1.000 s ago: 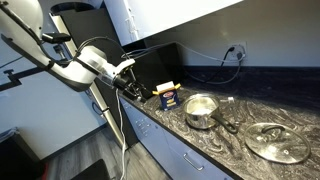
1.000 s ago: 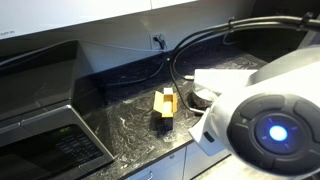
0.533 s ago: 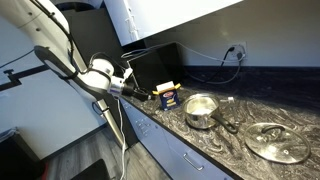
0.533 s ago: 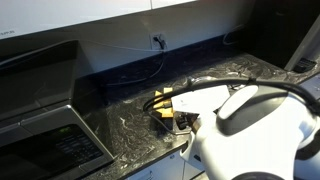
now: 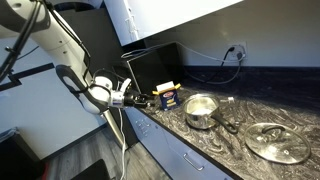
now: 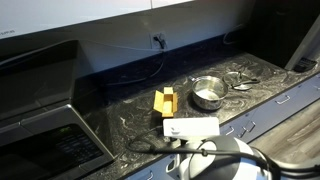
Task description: Pour the contents in the box into the pot
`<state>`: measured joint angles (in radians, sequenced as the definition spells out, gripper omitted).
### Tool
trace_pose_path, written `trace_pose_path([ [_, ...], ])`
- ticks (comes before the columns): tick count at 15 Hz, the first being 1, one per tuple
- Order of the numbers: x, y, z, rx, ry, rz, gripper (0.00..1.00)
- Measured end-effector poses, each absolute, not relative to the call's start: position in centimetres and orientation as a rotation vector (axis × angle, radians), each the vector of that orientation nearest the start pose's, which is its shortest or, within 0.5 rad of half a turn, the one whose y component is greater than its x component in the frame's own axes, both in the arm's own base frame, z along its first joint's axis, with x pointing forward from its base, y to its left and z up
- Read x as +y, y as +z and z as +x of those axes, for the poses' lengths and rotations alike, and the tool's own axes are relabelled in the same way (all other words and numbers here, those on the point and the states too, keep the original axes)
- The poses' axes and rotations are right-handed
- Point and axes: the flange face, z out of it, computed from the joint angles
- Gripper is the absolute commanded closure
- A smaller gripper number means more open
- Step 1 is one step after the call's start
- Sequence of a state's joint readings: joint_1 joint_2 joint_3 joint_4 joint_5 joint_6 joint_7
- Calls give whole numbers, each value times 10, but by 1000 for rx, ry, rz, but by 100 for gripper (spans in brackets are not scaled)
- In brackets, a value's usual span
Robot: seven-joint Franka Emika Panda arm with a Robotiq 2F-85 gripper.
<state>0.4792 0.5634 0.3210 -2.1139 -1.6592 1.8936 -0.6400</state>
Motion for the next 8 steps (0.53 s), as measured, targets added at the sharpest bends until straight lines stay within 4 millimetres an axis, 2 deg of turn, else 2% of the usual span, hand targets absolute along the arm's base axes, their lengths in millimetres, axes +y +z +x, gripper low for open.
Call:
trace_pose_path([
  [4,366,124,423,1872,-457,510,0],
  [8,381,108,440,1834,-475,545,0],
])
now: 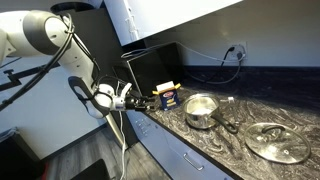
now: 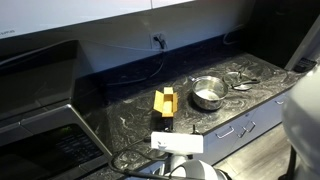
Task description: Pour the contents in the box into the pot
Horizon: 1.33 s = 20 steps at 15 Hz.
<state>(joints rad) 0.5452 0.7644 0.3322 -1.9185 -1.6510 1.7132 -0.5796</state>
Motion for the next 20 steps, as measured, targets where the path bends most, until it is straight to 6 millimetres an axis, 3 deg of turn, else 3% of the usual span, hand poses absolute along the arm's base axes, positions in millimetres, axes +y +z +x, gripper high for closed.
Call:
trace_pose_path([
  [3,387,101,451,1815,-487,566,0],
  [14,389,88,458,1816,-486,577,0],
  [20,400,82,476,1827,-390,512,0],
])
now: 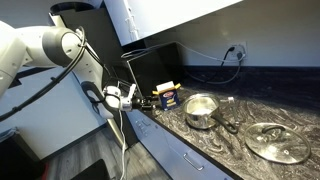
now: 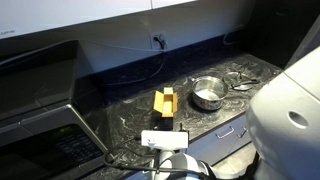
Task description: Pour the contents in the box into the pot
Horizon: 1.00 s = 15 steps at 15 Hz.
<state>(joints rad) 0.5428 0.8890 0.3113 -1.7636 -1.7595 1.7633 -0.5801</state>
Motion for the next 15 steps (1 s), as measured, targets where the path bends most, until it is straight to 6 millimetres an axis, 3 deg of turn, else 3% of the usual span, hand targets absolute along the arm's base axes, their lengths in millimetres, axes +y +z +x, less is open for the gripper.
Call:
trace_pose_path([
  [12,387,52,511,1883,-371,518,0],
  [13,387,51,513,1886,-367,520,6],
  [14,388,51,514,1887,-364,523,26],
  [15,389,50,515,1888,-361,525,34],
])
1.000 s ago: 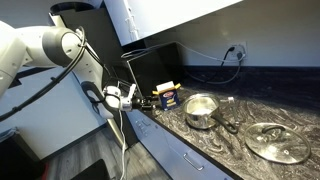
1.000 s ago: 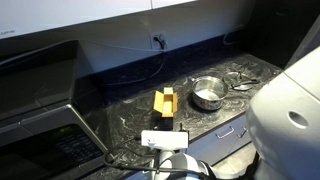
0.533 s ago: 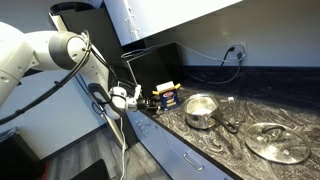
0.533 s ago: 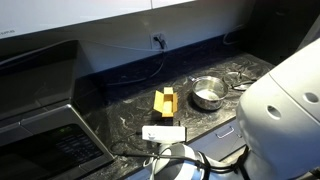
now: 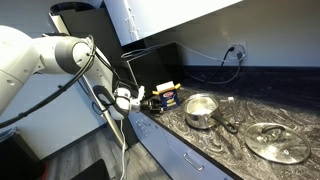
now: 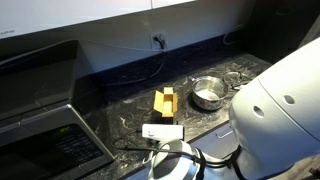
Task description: Pour the contents in the box into the pot
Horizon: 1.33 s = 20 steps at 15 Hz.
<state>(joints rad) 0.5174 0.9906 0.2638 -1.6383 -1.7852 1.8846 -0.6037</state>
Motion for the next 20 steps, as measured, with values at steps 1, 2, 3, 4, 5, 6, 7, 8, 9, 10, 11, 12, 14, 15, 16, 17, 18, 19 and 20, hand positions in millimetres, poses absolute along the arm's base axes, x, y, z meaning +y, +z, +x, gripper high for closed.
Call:
trace_pose_path([
  [1,390,50,516,1888,-358,526,41],
  [2,390,51,517,1888,-356,528,48],
  [3,391,51,517,1887,-354,528,58],
  [4,391,52,518,1887,-353,529,64],
  [5,391,52,518,1886,-352,530,73],
  [6,392,52,518,1886,-352,530,78],
  [7,392,53,518,1885,-351,530,80],
  [8,392,53,518,1885,-350,531,81],
  [9,393,53,519,1885,-349,533,84],
  [10,393,54,519,1885,-350,538,86],
  [11,393,55,519,1887,-351,547,86],
  [12,393,56,519,1890,-356,562,87],
  [14,393,61,518,1897,-366,603,87],
  [15,393,64,518,1899,-375,627,87],
  [16,391,69,517,1897,-391,653,87],
  [17,389,74,516,1892,-409,677,87],
  [18,387,80,515,1887,-427,700,87],
  [19,384,87,513,1883,-452,718,87],
  [20,381,94,512,1880,-475,736,87],
])
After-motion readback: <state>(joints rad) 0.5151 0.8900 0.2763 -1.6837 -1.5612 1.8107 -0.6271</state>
